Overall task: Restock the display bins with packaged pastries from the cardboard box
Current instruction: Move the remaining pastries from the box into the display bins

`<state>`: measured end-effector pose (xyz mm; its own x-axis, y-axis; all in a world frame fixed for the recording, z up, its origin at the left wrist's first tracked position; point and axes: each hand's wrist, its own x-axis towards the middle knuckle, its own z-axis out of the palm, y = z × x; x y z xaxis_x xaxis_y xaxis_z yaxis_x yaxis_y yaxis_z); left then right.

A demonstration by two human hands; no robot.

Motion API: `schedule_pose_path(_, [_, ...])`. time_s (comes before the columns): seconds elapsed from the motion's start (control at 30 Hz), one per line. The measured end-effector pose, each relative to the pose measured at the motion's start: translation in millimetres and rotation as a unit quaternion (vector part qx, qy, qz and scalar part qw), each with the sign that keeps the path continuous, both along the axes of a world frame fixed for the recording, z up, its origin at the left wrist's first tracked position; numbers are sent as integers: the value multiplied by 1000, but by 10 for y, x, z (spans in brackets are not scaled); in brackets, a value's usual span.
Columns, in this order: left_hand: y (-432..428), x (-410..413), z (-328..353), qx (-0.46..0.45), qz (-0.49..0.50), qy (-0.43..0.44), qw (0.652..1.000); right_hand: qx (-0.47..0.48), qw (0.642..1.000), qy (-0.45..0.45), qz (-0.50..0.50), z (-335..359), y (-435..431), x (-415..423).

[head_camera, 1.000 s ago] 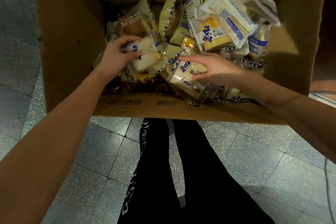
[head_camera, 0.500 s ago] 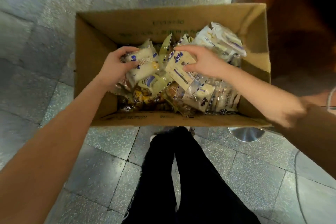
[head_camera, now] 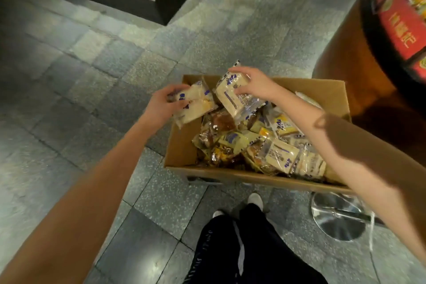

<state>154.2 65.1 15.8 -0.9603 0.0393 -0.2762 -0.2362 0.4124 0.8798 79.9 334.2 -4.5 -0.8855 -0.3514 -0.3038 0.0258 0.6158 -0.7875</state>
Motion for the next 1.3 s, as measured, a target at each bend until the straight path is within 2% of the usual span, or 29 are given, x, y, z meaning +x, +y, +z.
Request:
schedule_pose_path(0.2, [-729,486,802,-45,100,68,992,18,987,77,137,792,-865,-31])
schedule_pose_path(0.4, [-1423,1252,1307,-93,207,104,968,28,951,108,290,1334,-1769,229])
schedule_pose_path(0.63, [-1511,2478,1614,-75,383,126,912,-25,885,145,443,1749,-2293,965])
schedule_pose_path(0.77, [-1081,3294,1623,-78,465,120,873,-67,830,134,537,1730,-2264,1420])
schedule_pose_path(1.03, [147,4941,1515,-89,618,95,775,-107,715,38,689,1580,-2404,2491])
schedule_pose_path(1.3, [1434,6368,1397,-97,765,84,631,-105,536,25,837,1673,-2293,4147])
